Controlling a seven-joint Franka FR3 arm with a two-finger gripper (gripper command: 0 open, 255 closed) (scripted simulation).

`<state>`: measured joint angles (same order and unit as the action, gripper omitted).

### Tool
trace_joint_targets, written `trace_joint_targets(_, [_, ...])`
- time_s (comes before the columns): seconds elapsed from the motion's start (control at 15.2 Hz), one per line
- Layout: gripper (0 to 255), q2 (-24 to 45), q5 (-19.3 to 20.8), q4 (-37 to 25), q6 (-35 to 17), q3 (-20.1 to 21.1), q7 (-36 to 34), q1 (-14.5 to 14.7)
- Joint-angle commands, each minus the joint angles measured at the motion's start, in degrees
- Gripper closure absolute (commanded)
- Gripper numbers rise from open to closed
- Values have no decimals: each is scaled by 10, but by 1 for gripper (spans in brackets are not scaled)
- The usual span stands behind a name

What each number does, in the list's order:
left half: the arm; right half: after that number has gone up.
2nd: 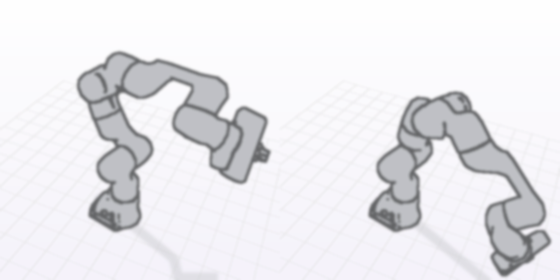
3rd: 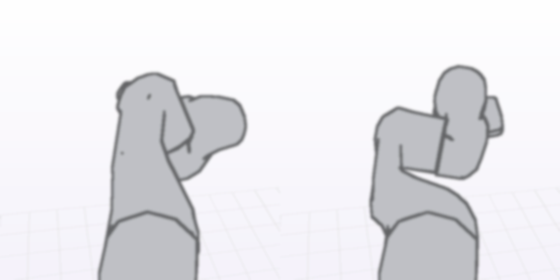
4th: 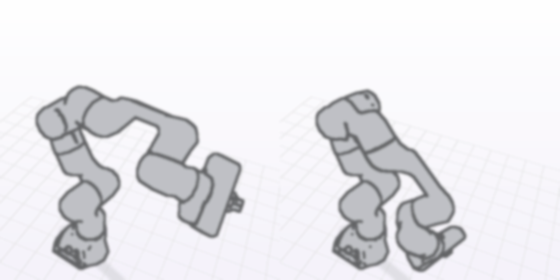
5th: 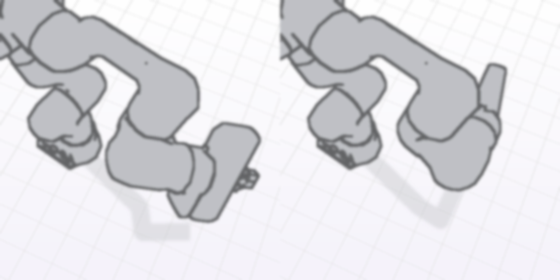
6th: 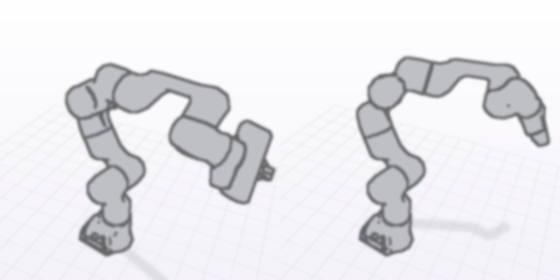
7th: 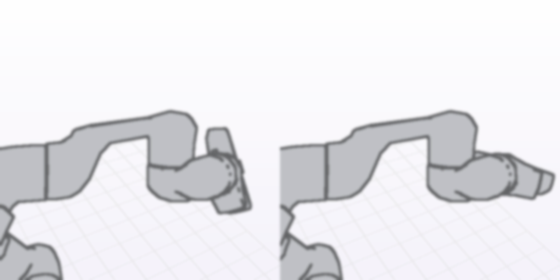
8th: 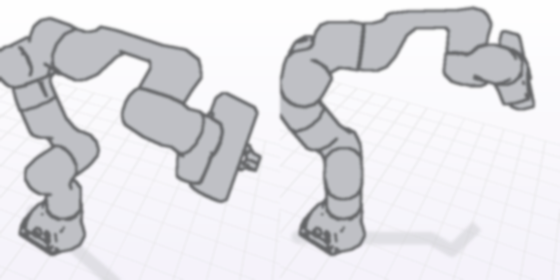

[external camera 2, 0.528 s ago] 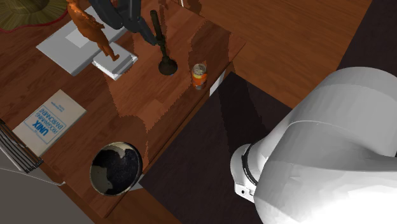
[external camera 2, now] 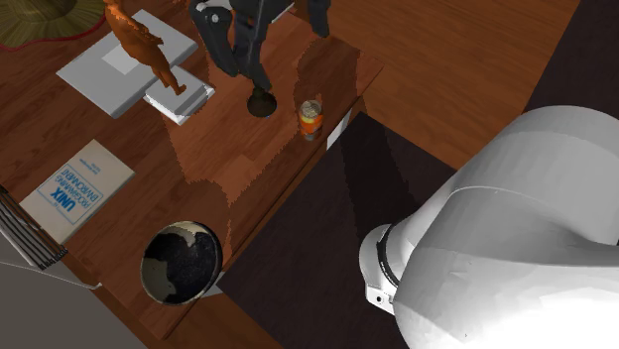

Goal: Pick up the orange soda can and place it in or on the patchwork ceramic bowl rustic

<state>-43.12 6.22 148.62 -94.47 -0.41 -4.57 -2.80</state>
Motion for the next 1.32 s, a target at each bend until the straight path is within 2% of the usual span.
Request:
trace_joint_targets(0.0, [0, 4, 9, 36, -52, -13, 5, -8])
trace_joint_targets(0.33, [0, 45, 33, 100, -182, -49, 20, -30])
trace_joint_targets(0.59, [0, 107, 52, 134, -297, -80, 32, -48])
trace_joint_targets(0.99, [0, 249, 68, 150, -482, -126, 57, -68])
trace_joint_targets(1.25, [0, 366, 43, 136, -604, -157, 93, -66])
